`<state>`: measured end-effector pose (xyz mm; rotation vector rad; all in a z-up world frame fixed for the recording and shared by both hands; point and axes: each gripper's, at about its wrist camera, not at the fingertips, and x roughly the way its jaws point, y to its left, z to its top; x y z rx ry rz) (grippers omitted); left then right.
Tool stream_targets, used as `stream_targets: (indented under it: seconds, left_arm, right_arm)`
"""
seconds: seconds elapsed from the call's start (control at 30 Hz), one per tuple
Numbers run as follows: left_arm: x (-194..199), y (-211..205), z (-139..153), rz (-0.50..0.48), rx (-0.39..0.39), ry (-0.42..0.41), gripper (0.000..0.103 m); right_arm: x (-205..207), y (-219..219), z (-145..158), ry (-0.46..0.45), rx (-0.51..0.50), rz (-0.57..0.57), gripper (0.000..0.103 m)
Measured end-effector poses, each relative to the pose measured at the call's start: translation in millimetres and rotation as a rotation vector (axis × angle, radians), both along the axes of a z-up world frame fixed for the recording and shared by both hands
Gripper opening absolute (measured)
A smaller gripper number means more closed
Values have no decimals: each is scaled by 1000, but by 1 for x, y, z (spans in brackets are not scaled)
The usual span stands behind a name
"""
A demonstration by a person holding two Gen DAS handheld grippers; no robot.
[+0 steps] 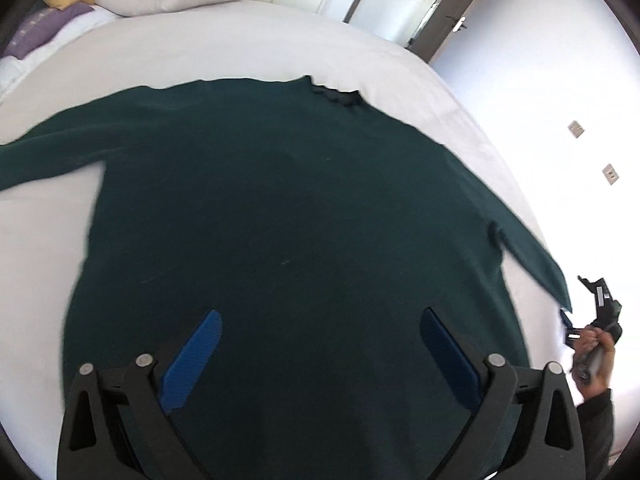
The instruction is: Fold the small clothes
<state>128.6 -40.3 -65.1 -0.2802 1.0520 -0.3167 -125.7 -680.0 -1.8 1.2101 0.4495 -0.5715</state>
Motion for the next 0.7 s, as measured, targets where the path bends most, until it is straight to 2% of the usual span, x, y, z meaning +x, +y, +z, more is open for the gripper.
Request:
stream_targets:
  seconds: [0.1,0.17,0.2,0.27,0.33,0.37,0.47,0.6,0.7]
  left_arm:
    - [11,-8,-1,-26,-20,4,89]
    - [18,-13,-3,-40,-23,8,82]
    - [21,-14,-4,-46,-26,11,80]
    - [27,-15,-6,-58,-44,22,75]
    - [36,-18,-7,-68,-75,31,73]
    - [40,-20,-6,-74,-95,34,73]
    - [58,-30,2,-96,-145,22,73]
    - [85,-44,18,-143,-296,18,73]
    - [104,-49,18,-158,-384,49,73]
  right_arm:
    - [15,-10,-2,-2,4,-32,66]
    - [16,-16,-6,-3,3,-40,48]
    - [20,-19,-8,1,3,-43,42]
    - [29,-23,-10,20,1,-38,22]
    - [44,-21,-7,49,-21,-10,10]
    - [56,-14,-2,66,-52,24,9]
    - [111,26,35,111,-249,225,8]
    - [194,136,80,113,-521,568,7]
    - [236,241,81,133,-655,776,7]
